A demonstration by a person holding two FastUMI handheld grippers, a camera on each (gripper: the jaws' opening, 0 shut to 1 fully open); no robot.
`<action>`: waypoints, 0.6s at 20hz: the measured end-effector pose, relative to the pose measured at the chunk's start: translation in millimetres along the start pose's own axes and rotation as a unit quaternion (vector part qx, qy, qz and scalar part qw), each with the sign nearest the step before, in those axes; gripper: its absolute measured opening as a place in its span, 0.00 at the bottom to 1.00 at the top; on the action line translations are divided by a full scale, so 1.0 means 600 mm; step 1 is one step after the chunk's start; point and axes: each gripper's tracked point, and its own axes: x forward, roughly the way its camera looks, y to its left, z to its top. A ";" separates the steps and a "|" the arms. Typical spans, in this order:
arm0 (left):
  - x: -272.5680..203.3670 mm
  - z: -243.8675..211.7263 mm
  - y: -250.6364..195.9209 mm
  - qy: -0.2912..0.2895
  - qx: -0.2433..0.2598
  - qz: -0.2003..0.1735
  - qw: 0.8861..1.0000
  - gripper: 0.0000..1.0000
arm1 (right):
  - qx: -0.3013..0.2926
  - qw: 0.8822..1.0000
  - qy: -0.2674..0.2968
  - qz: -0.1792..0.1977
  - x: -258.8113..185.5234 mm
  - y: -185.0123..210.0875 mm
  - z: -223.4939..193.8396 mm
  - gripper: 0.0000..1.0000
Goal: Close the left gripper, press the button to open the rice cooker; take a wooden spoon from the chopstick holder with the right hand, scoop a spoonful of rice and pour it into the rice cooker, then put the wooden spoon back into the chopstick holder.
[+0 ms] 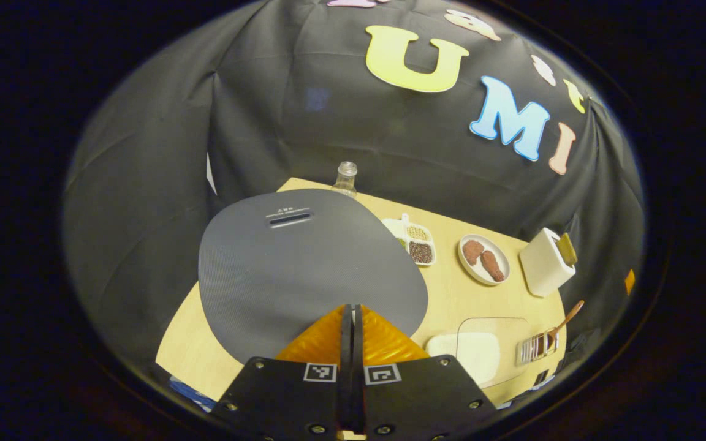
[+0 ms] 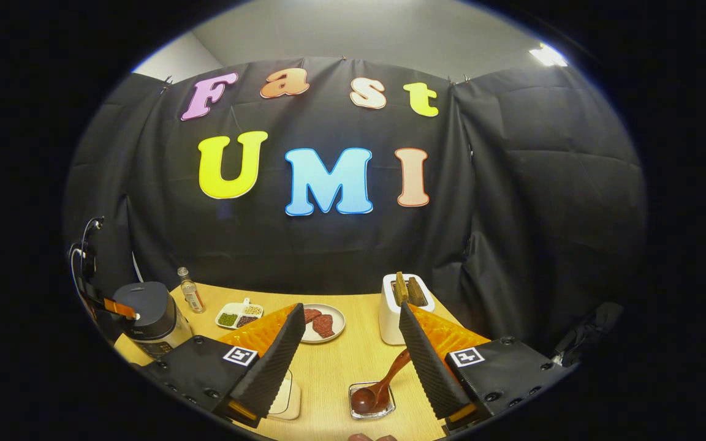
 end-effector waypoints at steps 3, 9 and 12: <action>0.001 0.008 0.002 -0.006 0.000 -0.005 1.000 0.02 | -0.005 1.000 0.000 0.004 -0.001 0.006 -0.001 0.98; -0.034 0.050 -0.007 -0.074 0.012 0.001 0.997 0.02 | 0.003 1.000 -0.008 0.004 -0.009 0.005 0.006 0.98; -0.085 0.128 -0.009 -0.144 0.023 0.019 0.989 0.02 | -0.002 1.000 -0.011 0.002 -0.014 0.002 0.007 0.98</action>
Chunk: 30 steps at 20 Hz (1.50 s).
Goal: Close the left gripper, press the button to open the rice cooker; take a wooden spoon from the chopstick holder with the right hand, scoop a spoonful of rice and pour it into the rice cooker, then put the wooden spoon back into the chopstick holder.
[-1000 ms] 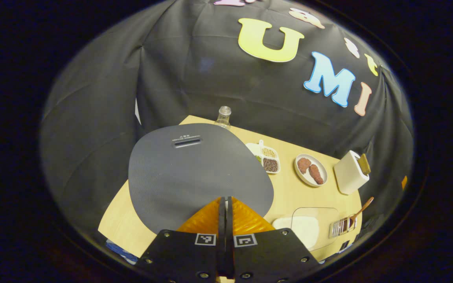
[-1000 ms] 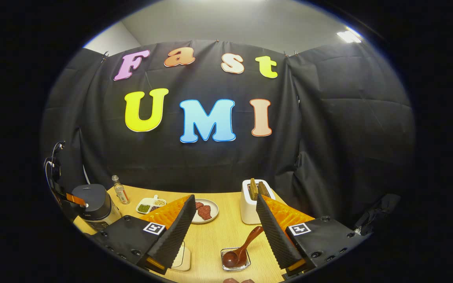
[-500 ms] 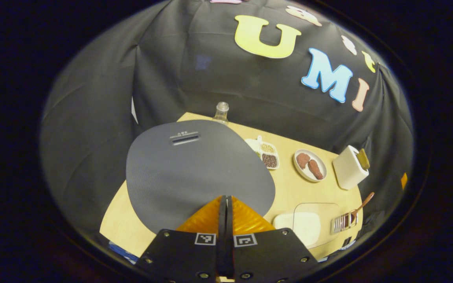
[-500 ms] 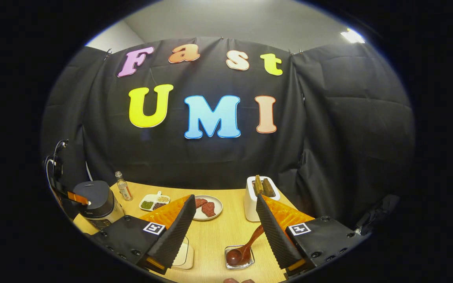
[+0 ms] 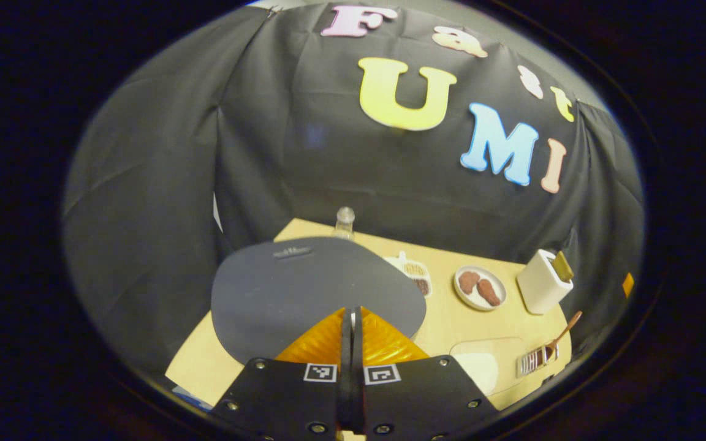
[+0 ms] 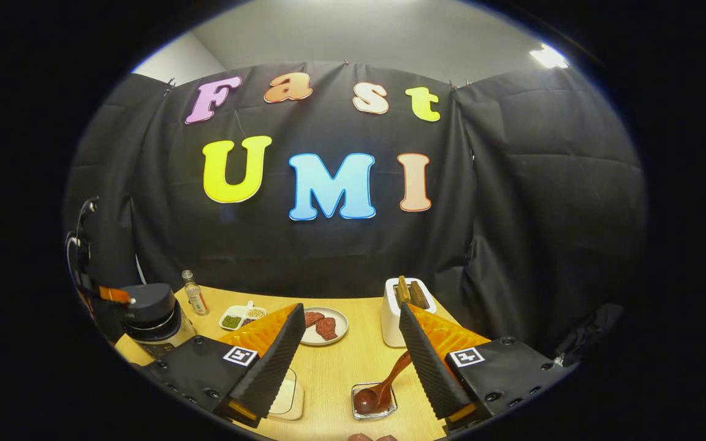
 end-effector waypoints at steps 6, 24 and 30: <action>-0.097 0.164 -0.007 -0.134 -0.046 -0.007 0.990 0.00 | 0.001 1.000 -0.002 -0.009 -0.003 -0.017 0.002 0.98; -0.227 0.160 -0.168 -0.229 0.113 -0.034 0.966 0.90 | 0.048 0.994 0.091 -0.029 0.052 -0.104 -0.094 0.97; -0.217 0.119 -0.210 -0.200 0.102 -0.047 0.973 0.95 | 0.076 0.976 0.202 -0.004 0.078 -0.116 -0.212 0.97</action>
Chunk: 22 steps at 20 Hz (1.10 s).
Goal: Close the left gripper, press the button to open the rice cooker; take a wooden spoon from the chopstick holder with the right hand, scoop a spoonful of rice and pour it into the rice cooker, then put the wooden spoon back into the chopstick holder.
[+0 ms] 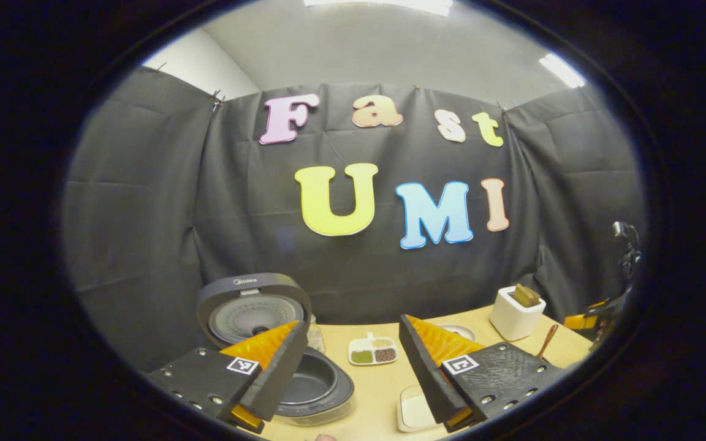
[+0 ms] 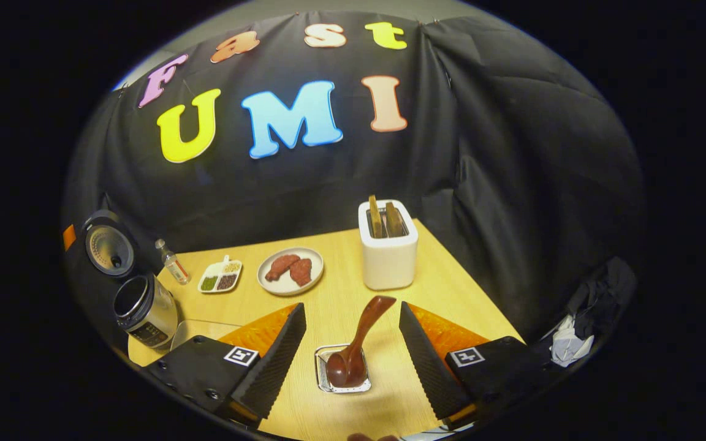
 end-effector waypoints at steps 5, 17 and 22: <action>0.010 -0.034 -0.009 0.032 0.010 0.031 0.999 0.90 | 0.022 0.997 0.074 0.025 0.056 -0.012 -0.063 0.93; -0.041 -0.077 -0.037 0.073 -0.010 0.106 0.992 0.90 | 0.092 0.977 0.164 0.099 0.196 0.001 -0.119 0.92; -0.076 -0.104 -0.055 0.092 -0.021 0.143 0.985 0.93 | 0.121 0.964 0.193 0.139 0.226 0.024 -0.128 0.68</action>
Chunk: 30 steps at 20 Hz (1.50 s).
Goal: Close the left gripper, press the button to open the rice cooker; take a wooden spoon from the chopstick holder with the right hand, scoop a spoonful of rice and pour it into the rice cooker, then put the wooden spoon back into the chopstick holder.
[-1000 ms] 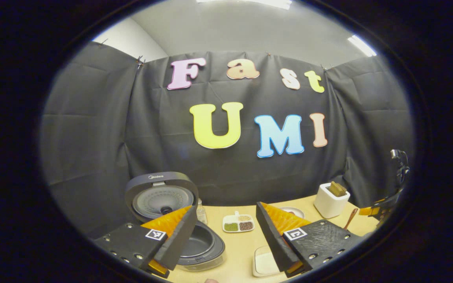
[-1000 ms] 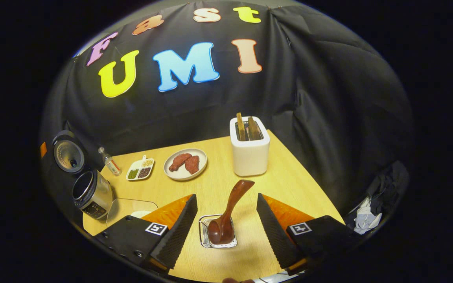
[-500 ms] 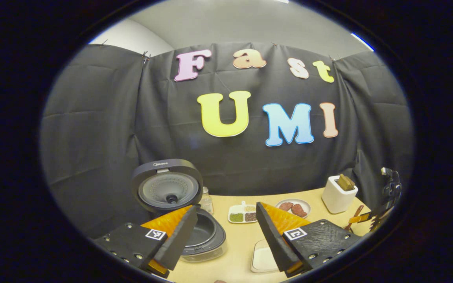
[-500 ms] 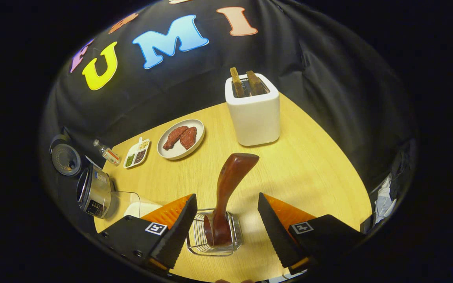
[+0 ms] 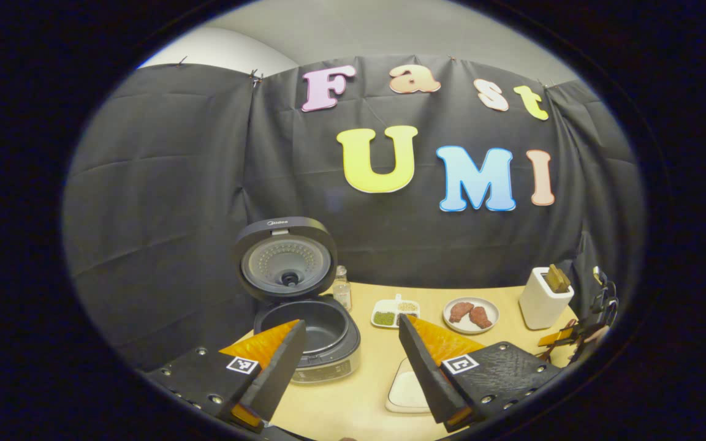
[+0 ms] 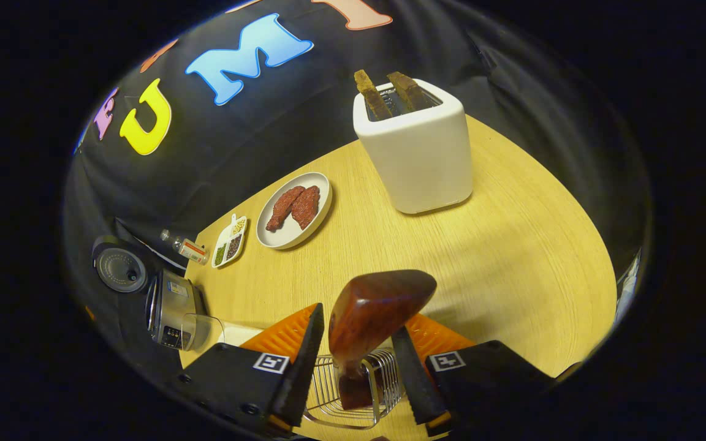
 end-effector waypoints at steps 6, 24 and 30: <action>-0.049 -0.022 -0.019 0.007 -0.010 0.024 1.000 0.90 | 0.019 0.999 0.030 0.014 0.004 0.006 -0.009 0.22; -0.029 -0.002 -0.065 -0.007 -0.013 -0.070 0.997 0.91 | -0.051 0.994 -0.100 -0.017 -0.146 0.044 0.030 0.13; 0.002 -0.011 -0.001 -0.015 0.014 -0.114 0.993 0.91 | -0.034 0.990 -0.128 -0.046 -0.179 0.093 0.012 0.17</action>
